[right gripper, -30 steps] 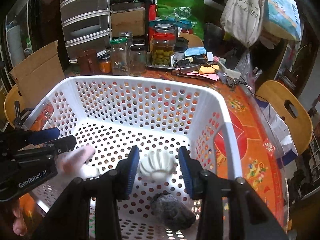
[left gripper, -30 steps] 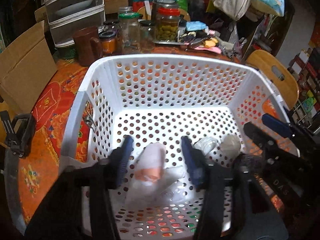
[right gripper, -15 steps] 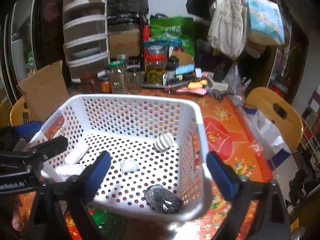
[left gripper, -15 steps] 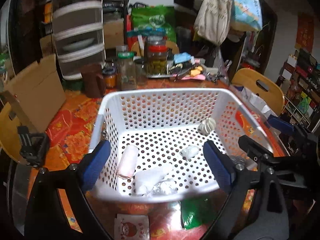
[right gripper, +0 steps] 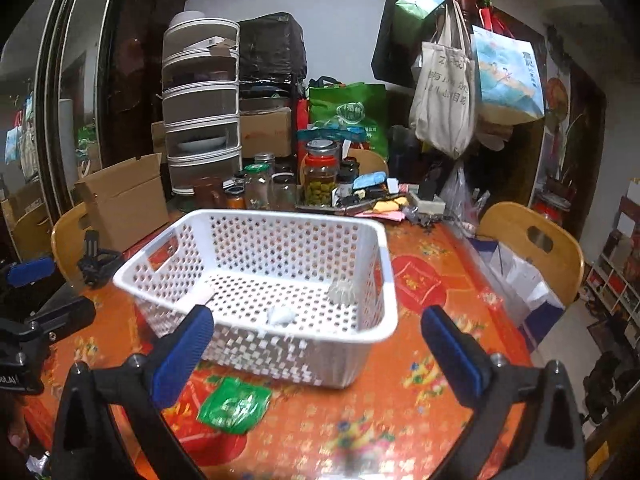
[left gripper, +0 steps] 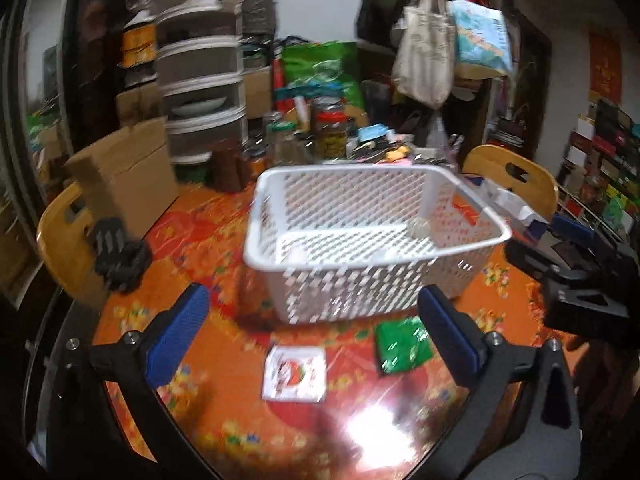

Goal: Organize soft objects
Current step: 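Reach the left tool to the white cartoon sachet while the right tool reaches the green packet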

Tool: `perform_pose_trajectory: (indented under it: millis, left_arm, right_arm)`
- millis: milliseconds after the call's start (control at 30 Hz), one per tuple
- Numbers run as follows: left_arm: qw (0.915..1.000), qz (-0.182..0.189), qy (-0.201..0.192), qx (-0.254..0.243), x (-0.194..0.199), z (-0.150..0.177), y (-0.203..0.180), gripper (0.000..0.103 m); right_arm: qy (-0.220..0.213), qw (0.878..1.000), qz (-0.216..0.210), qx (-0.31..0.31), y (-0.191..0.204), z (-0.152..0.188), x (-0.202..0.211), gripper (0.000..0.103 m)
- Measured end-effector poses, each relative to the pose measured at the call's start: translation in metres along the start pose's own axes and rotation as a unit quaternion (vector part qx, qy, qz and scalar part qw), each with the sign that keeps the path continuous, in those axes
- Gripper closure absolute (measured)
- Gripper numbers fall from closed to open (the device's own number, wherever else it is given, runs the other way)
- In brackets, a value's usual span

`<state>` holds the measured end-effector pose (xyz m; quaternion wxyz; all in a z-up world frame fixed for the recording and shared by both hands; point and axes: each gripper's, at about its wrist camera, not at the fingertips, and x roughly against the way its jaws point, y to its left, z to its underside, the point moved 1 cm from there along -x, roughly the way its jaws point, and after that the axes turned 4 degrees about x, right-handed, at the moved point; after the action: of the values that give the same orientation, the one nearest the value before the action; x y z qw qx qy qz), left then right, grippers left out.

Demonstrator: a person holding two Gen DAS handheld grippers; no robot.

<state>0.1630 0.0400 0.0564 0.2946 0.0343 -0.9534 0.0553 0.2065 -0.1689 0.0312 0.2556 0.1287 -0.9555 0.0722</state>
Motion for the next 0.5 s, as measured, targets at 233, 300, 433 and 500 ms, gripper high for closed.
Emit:
perform_pose_trajectory:
  millis: [233,300,433,500]
  left_arm:
    - [0.9931,-0.027,0.104,0.047,-0.056,0.056,0.037,0.000]
    - [0.9903,-0.030,0.126,0.050,-0.074,0.069,0.042,0.000]
    - [0.9865,-0.027,0.153,0.051,-0.098,0.084,0.044,0.000]
    - [0.9849,-0.029,0.163,0.050,-0.113,0.086,0.044,0.000]
  right_arm:
    - [0.080,0.996,-0.033,-0.015,0.019,0.062,-0.029,0.000]
    - [0.118,0.992,-0.045,-0.022,0.024,0.076,-0.048,0.000]
    - [0.136,0.989,-0.054,-0.006,0.038,0.087,-0.062,0.003]
    - [0.140,0.988,-0.059,0.006,0.046,0.089,-0.067,0.004]
